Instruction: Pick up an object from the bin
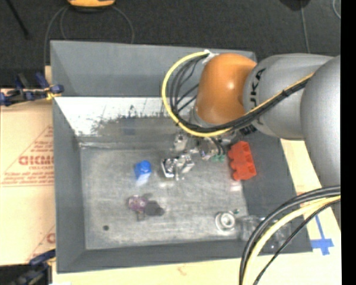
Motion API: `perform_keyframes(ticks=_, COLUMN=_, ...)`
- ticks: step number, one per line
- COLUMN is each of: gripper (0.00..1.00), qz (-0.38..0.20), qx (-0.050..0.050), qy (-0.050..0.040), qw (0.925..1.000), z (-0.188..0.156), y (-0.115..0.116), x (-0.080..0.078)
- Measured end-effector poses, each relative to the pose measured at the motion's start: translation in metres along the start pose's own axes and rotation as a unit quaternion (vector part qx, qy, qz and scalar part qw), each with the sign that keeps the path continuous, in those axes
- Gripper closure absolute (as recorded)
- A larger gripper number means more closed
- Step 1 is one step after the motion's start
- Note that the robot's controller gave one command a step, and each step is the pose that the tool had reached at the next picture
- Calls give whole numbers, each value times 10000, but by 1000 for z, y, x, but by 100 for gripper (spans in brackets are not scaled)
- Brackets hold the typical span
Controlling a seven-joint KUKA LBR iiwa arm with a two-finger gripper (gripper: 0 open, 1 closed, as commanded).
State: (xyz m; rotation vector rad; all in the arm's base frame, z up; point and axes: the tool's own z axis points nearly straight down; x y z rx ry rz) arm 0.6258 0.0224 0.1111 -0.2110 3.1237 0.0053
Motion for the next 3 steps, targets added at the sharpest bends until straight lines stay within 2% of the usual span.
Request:
perform_keyframes(ticks=1, gripper=100, qz=2, qx=5, qy=5, qw=10000, z=-37, y=0, x=-2)
perform_keyframes(ticks=3, gripper=100, qz=13, qx=10, qy=3, qw=10000, z=-90, y=0, x=-7)
